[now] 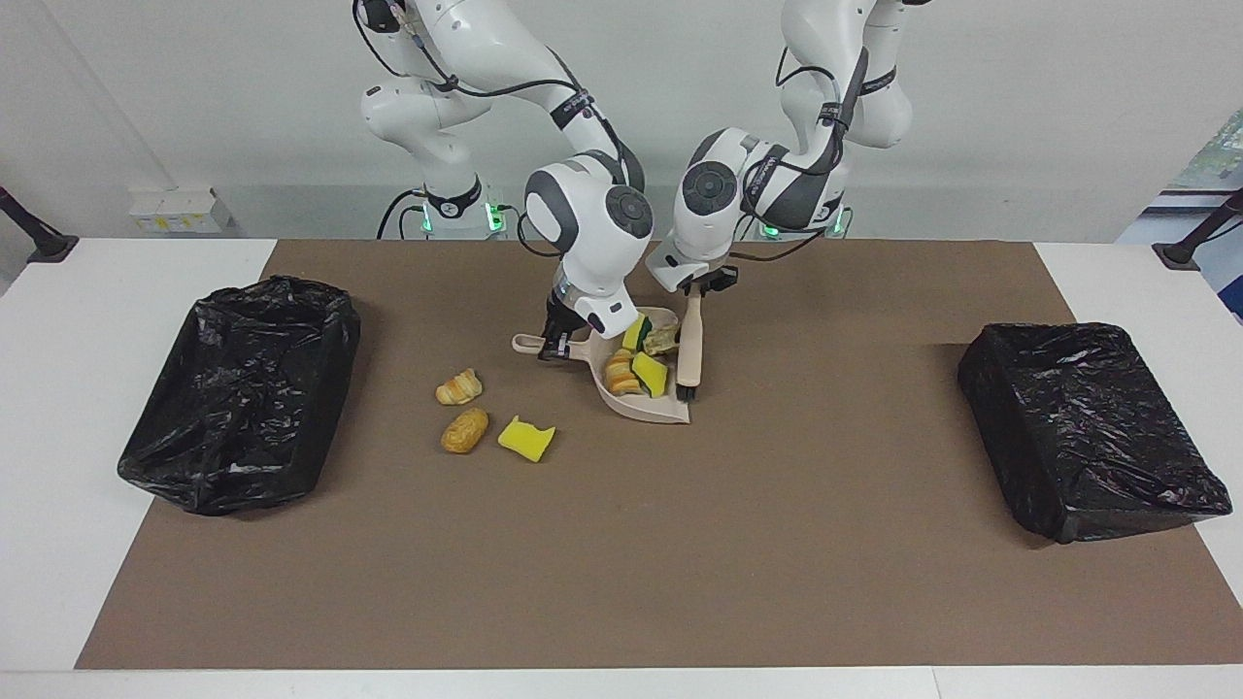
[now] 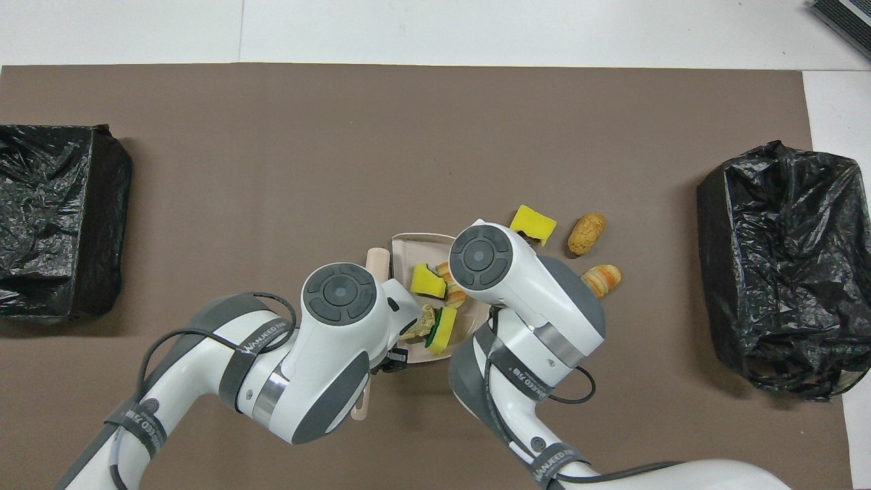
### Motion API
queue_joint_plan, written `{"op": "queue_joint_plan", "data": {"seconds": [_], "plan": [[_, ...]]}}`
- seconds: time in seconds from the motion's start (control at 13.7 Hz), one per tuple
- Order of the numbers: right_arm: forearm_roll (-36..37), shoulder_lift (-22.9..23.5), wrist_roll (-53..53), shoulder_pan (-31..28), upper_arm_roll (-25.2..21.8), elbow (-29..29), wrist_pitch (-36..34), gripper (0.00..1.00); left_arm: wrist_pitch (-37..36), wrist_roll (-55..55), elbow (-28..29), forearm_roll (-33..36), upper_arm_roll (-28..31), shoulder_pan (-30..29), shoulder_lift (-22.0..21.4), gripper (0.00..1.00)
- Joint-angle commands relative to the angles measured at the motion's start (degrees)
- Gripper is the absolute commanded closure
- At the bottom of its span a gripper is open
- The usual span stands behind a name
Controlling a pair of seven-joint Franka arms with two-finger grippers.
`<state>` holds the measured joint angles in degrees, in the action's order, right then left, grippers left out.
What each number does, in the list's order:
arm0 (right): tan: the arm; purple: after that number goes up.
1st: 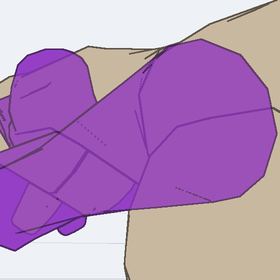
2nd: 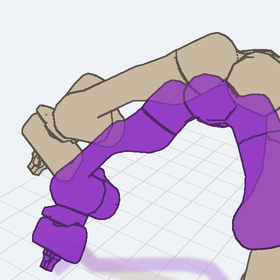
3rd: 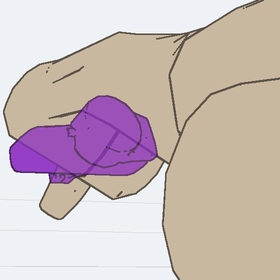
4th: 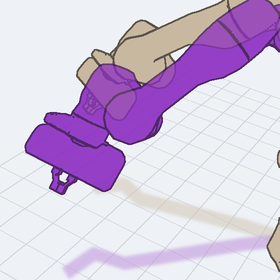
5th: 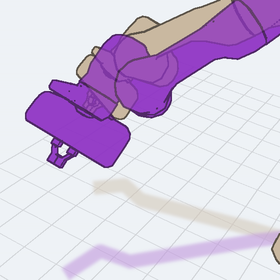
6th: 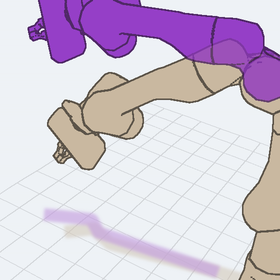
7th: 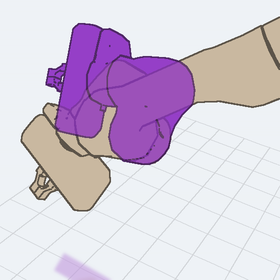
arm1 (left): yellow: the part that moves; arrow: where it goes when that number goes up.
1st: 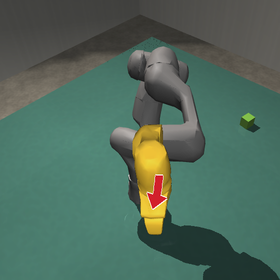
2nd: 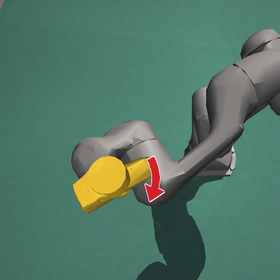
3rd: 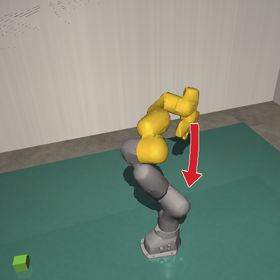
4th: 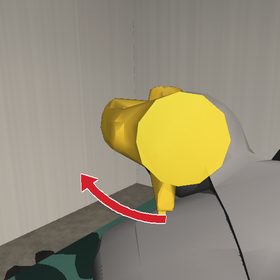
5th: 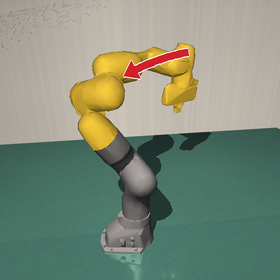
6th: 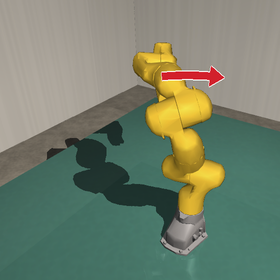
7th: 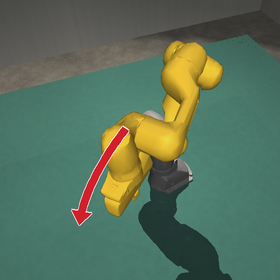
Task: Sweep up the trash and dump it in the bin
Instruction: 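Sweep the trash into the dustpan held by the right gripper, then carry the loaded dustpan with the right gripper to the black bag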
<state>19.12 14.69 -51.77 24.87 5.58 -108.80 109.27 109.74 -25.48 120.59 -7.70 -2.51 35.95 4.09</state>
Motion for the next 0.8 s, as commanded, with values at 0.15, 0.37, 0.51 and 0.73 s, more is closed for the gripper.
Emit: {"op": "queue_joint_plan", "data": {"seconds": [0.15,0.37,0.51,0.73], "plan": [[-1.2,-2.6,-10.0,-5.8,0.6,1.0,0.7,1.0,-6.9,-0.6,-3.6,3.3,0.5,-4.1,-1.9,1.0],[-4.4,-3.3,-17.0,-10.3,0.5,3.3,0.6,1.0,-10.0,-0.8,-2.1,3.2,0.1,-4.1,-5.1,1.0],[-4.6,-3.3,-19.5,-13.0,0.5,5.8,-1.3,1.0,-9.5,-2.0,0.5,2.6,-0.2,-1.1,-7.2,1.0],[-4.7,-3.3,-23.2,-17.2,0.3,9.6,-4.4,1.0,-10.0,-11.3,4.3,0.1,-0.2,6.7,-11.1,1.0]]}}
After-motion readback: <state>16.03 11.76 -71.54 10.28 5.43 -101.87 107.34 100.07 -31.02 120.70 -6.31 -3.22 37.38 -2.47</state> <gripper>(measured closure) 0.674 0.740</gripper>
